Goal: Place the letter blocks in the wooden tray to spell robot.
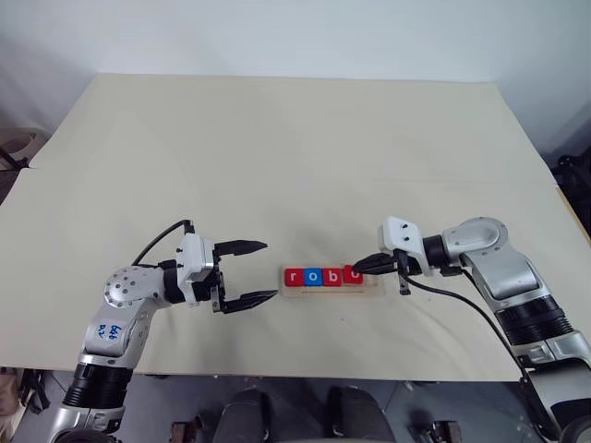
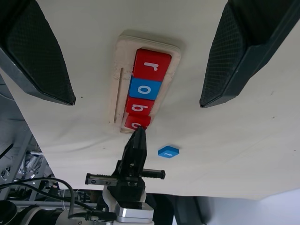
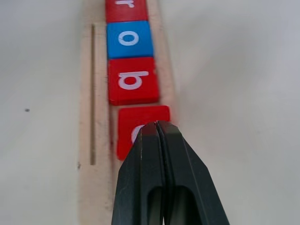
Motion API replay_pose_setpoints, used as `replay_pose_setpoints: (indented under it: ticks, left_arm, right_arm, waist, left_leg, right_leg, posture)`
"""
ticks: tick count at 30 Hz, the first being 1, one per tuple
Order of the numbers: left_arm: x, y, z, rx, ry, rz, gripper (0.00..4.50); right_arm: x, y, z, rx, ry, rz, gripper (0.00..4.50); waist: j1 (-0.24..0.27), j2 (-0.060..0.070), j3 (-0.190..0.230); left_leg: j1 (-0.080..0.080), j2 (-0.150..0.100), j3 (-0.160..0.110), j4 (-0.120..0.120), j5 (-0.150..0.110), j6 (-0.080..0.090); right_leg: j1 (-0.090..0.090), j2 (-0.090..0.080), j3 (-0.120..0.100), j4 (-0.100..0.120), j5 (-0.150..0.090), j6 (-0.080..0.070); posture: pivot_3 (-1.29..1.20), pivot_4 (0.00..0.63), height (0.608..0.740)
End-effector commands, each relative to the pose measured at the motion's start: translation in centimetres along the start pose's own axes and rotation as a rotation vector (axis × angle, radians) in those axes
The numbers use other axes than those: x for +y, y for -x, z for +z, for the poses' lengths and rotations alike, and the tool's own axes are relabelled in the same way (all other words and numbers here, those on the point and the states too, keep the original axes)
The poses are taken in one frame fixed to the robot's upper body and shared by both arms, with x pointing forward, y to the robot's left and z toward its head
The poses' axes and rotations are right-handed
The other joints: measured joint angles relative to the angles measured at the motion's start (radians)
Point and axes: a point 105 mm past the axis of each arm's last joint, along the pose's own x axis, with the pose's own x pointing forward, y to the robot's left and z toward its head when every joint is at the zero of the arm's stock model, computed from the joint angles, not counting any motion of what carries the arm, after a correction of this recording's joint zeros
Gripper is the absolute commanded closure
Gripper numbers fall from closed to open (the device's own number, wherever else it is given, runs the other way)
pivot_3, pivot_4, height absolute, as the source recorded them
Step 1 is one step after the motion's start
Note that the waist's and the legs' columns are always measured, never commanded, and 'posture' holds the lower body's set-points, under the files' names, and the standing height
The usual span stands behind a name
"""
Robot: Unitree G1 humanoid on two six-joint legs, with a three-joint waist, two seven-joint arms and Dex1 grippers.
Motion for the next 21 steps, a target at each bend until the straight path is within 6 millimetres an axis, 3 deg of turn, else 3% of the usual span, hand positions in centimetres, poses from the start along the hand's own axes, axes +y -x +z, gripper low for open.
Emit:
replay_pose_setpoints:
  ticks: [1,4,10,14,21]
  left_arm:
    - [0.0,-0.1,0.5,-0.014,-0.029,-0.005,0.0]
    - [0.0,-0.2,0.5,-0.016,-0.03,-0.006,0.0]
    - [0.0,-0.3,0.5,-0.019,-0.03,-0.008,0.0]
    - [0.0,-0.4,0.6,-0.021,-0.032,-0.008,0.0]
    - [0.1,0.0,0.7,-0.013,-0.033,-0.002,0.0]
  right_arm:
    - [0.1,0.3,1.0,-0.026,0.028,0.002,4.48]
    - [-0.8,0.8,1.6,-0.044,0.023,-0.051,4.48]
    - [-2.4,1.2,0.3,-0.001,0.005,-0.124,4.48]
    - [-1.8,0.4,-0.4,0.001,0.0,-0.094,4.48]
    - [-0.4,0.0,0.1,-0.043,0.004,-0.042,4.48]
  waist:
    - [0.0,0.0,0.0]
    - [0.0,0.0,0.0]
    - [0.0,0.0,0.0]
    - [0.0,0.0,0.0]
    - [0.0,0.0,0.0]
  left_leg:
    - [0.0,0.0,0.0,0.0,0.0,0.0]
    - [0.0,0.0,-0.001,0.0,0.0,0.0]
    - [0.0,0.0,0.0,0.0,0.0,0.0]
    - [0.0,0.0,0.001,0.0,0.0,0.0]
    - [0.0,0.0,0.001,0.0,0.0,0.0]
  right_leg:
    - [0.0,0.0,0.0,0.0,0.0,0.0]
    - [0.0,0.0,0.0,0.0,0.0,0.0]
    - [0.0,0.0,0.0,0.0,0.0,0.0]
    - [0.0,0.0,0.0,0.0,0.0,0.0]
    - [0.0,0.0,0.0,0.0,0.0,0.0]
  posture:
    - [0.0,0.15,0.74]
    - [0.0,0.15,0.74]
    - [0.0,0.15,0.74]
    - [0.0,0.15,0.74]
    - [0.0,0.15,0.74]
